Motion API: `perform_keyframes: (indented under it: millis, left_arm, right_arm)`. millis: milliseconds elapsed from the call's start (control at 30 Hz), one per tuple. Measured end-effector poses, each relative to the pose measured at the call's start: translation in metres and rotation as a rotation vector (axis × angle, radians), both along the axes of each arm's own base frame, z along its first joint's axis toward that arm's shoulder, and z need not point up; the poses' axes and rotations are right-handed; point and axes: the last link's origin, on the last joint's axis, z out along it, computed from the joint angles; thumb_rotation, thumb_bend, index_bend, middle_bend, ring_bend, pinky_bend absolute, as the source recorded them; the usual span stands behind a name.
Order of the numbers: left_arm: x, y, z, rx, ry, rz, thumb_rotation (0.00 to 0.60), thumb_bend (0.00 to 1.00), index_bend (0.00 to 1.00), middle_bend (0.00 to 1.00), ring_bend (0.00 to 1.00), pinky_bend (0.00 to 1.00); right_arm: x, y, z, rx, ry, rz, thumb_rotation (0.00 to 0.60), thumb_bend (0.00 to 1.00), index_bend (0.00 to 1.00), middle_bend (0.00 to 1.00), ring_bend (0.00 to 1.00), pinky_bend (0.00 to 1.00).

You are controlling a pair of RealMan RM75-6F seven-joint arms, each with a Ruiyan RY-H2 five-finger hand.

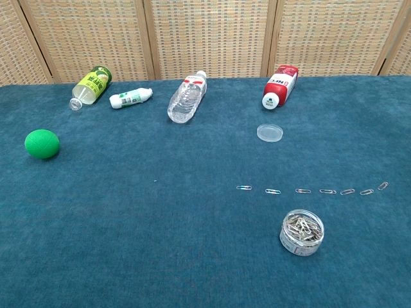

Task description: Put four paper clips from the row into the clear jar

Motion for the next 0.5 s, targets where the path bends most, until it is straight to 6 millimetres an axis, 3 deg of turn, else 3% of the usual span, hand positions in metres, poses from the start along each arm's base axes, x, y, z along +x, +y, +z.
perform_keyframes:
  millis: [333, 433, 500]
  left_arm:
    - [-0.001, 0.002, -0.002, -0.003, 0.006, 0.01, 0.6, 0.0, 0.0, 0.0, 0.0, 0.0]
    - [-0.001, 0.004, -0.004, -0.009, 0.012, 0.014, 0.6, 0.0, 0.0, 0.0, 0.0, 0.0]
    - [-0.002, 0.005, -0.005, -0.012, 0.015, 0.019, 0.6, 0.0, 0.0, 0.0, 0.0, 0.0]
  right_arm:
    - [-0.002, -0.007, -0.011, 0.048, 0.036, -0.003, 0.6, 0.0, 0.03, 0.0, 0.0, 0.0]
    - [0.002, -0.015, -0.02, 0.086, 0.075, 0.038, 0.6, 0.09, 0.17, 0.0, 0.0, 0.0]
    - [0.005, -0.023, -0.027, 0.117, 0.087, 0.06, 0.6, 0.21, 0.28, 0.0, 0.0, 0.0]
